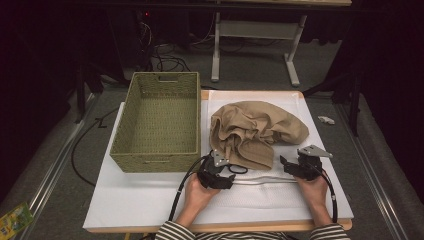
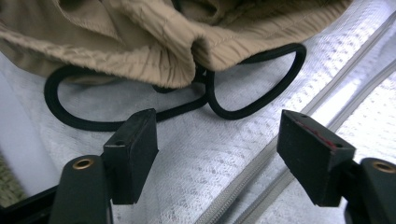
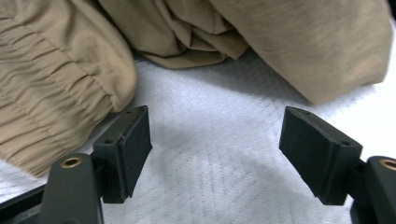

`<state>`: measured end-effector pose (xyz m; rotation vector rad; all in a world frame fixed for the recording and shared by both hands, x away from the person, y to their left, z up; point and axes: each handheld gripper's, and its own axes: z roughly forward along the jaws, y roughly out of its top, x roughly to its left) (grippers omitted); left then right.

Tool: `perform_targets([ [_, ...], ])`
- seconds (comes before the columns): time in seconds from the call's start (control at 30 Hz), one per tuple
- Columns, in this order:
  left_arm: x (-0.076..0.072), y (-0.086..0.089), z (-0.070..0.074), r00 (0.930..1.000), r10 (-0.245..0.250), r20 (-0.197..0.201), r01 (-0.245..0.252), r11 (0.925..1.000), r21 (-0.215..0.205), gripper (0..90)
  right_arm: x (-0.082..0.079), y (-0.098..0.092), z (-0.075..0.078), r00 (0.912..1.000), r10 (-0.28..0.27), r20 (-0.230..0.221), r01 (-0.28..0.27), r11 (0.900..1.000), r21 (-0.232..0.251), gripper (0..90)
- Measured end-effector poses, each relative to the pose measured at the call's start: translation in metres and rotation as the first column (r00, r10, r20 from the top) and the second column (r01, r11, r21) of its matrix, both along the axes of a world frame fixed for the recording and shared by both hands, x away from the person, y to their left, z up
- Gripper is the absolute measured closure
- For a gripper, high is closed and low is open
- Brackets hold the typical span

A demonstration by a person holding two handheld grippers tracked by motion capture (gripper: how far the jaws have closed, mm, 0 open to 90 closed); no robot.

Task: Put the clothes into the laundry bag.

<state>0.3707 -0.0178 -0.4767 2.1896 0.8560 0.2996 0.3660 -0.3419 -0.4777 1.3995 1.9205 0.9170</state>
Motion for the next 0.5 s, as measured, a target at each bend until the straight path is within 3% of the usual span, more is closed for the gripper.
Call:
perform_targets([
  [0.07, 0.000, -0.001, -0.003, 1.0000, 0.000, 0.004, 0.000, 0.9999, 0.010, 28.9, 0.000, 0.000, 0.000, 0.9996, 0.028, -0.010, -0.028, 1.000, 0.009, 28.7],
  [0.17, 0.001, -0.002, -0.004, 0.9999, 0.013, 0.008, -0.013, 0.9999, -0.008, 28.7, 0.002, -0.003, 0.000, 0.9991, 0.028, -0.032, -0.027, 0.999, 0.040, 28.5],
  [0.23, 0.000, -0.004, -0.006, 0.9994, 0.014, 0.032, -0.014, 0.9999, -0.005, 28.7, 0.003, -0.005, 0.001, 0.9983, 0.054, -0.024, -0.053, 0.997, 0.055, 29.2],
  [0.4, -0.002, -0.004, -0.007, 0.9987, 0.016, 0.048, -0.015, 0.9998, -0.013, 29.5, -0.001, 0.013, 0.005, 0.9887, 0.146, -0.032, -0.145, 0.989, 0.026, 30.3],
  [0.5, -0.002, -0.004, -0.008, 0.9986, 0.017, 0.050, -0.017, 0.9998, -0.013, 29.5, -0.003, 0.028, 0.019, 0.9796, 0.201, -0.012, -0.200, 0.980, 0.012, 30.1],
])
